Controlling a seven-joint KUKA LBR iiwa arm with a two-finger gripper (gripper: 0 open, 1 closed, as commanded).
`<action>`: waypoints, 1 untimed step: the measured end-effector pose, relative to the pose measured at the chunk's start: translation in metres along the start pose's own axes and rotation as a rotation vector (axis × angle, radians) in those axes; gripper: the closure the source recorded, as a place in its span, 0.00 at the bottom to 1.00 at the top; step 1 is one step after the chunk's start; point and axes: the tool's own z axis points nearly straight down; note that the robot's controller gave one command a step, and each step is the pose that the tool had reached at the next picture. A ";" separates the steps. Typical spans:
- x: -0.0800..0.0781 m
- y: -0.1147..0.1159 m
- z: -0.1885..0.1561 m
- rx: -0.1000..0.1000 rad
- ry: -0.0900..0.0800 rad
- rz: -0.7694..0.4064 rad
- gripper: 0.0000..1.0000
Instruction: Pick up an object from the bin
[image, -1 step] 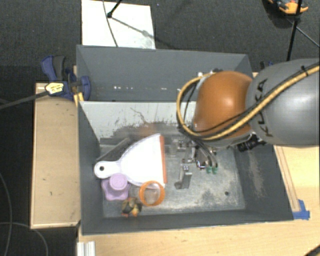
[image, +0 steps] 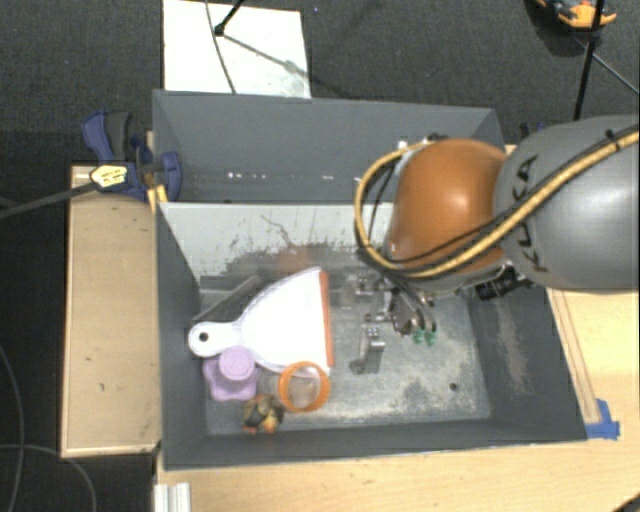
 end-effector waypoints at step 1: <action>0.008 0.013 0.028 0.000 -0.007 -0.058 0.00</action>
Offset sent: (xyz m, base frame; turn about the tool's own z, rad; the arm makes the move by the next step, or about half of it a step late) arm -0.0372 0.0409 -0.1175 -0.2268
